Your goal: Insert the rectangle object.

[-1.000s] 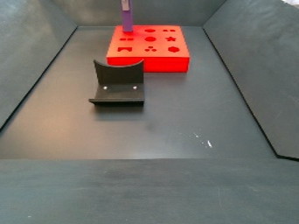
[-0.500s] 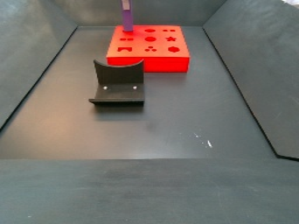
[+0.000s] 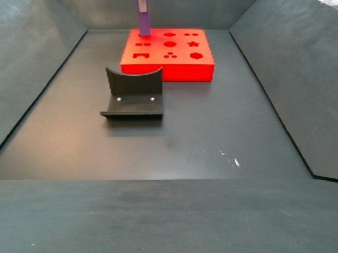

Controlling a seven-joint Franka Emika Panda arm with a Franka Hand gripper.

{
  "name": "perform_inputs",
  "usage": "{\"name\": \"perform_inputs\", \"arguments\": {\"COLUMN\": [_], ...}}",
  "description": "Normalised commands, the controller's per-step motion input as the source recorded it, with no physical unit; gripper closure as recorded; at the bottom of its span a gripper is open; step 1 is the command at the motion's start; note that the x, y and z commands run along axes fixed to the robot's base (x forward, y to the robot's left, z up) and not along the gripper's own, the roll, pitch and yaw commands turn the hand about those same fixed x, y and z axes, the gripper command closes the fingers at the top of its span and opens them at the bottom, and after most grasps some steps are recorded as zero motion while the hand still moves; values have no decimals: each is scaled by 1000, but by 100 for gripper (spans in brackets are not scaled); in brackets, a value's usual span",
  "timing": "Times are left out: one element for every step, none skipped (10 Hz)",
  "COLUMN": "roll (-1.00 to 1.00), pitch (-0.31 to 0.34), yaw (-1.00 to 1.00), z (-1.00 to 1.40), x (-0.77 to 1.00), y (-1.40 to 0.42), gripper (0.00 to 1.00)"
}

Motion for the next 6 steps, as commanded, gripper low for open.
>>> {"name": "perform_inputs", "arguments": {"roll": [-57,-24,-4,21,-14,10], "pitch": [-39,-44,-29,0,84,0], "yaw": [11,0,0,0,-240,-143], "z": [-54,-134,-97,-11,-406,-663], "x": [57,0,0,0,360,223], "y": [31,0,0,0,17,0], "gripper": [100,100,100,100,100,100]}}
